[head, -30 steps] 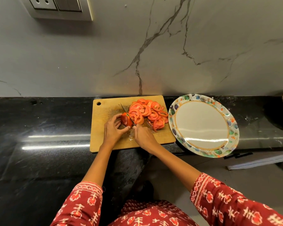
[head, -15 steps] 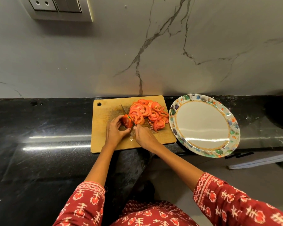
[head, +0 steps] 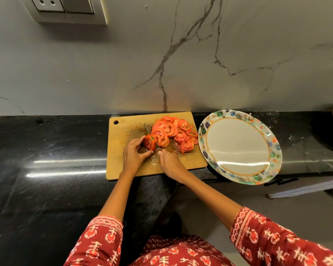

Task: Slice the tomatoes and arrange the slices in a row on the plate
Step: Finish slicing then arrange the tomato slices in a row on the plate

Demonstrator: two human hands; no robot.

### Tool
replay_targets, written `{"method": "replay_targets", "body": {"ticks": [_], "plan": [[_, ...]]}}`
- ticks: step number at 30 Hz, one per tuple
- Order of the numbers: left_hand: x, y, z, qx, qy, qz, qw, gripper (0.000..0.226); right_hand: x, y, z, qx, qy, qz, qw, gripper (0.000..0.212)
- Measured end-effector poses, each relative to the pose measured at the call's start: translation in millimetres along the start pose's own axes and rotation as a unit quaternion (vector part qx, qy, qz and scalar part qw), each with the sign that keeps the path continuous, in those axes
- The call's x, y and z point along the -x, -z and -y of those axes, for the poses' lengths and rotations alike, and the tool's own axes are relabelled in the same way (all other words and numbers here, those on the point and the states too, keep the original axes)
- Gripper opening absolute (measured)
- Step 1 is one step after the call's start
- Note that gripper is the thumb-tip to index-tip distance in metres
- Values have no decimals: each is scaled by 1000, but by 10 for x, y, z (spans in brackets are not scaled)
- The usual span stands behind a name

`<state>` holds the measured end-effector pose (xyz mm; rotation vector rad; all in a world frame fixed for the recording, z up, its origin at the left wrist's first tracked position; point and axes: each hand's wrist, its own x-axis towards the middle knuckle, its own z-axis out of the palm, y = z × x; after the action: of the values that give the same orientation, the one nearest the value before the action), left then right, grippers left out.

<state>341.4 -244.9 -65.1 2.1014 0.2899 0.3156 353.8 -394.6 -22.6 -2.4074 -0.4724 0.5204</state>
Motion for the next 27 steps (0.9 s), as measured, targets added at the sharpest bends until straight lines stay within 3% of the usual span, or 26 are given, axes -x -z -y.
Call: {"method": "replay_targets", "body": {"ticks": [8, 23, 27], "plan": [[6, 13, -43, 27, 20, -6, 999, 67, -101, 16, 86, -1, -3, 1, 1000, 36], [27, 49, -4, -56, -8, 4, 998, 63, -15, -67, 84, 13, -20, 15, 1000, 36], [-14, 167, -5, 8, 19, 36, 999, 65, -8, -114, 122, 18, -30, 8, 999, 37]]}}
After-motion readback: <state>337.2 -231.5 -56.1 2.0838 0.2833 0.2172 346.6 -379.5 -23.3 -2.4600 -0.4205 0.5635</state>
